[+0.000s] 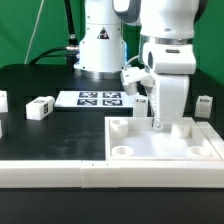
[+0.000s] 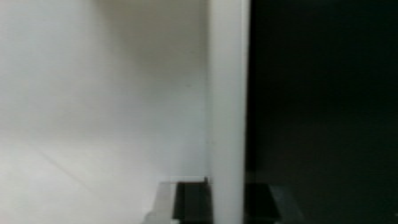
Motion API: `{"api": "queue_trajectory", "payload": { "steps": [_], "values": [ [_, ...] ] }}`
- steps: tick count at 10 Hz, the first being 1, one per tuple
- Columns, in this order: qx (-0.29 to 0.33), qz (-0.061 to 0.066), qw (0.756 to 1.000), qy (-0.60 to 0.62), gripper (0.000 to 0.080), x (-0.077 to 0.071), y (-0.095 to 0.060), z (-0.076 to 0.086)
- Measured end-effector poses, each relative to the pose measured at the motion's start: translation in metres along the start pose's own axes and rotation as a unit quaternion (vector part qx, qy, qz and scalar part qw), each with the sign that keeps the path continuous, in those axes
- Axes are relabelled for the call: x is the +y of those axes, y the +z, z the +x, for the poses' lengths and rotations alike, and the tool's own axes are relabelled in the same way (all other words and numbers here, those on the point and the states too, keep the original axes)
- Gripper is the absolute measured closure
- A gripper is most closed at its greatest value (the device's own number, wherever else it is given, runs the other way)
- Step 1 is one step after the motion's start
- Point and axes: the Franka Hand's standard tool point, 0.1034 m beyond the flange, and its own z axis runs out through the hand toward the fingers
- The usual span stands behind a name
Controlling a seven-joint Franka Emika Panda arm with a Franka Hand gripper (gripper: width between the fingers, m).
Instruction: Assemble one leg
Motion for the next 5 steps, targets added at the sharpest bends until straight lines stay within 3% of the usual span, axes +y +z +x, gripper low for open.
{"api": "queue_trajectory", "payload": {
  "steps": [1, 3, 4, 5],
  "values": [
    [-0.003, 0.007, 1.000, -0.002, 0.0739, 0.0005, 0.0002, 0.0014],
    [-0.004, 0.008, 1.000, 0.006, 0.0739, 0.0003, 0.0004, 0.0010],
    [-0.004, 0.008, 1.000, 0.006, 0.0661, 0.0002, 0.0005, 0.0007],
    [-0.004, 0.008, 1.000, 0.006, 0.0524, 0.0002, 0.0006, 0.0006]
  ]
}}
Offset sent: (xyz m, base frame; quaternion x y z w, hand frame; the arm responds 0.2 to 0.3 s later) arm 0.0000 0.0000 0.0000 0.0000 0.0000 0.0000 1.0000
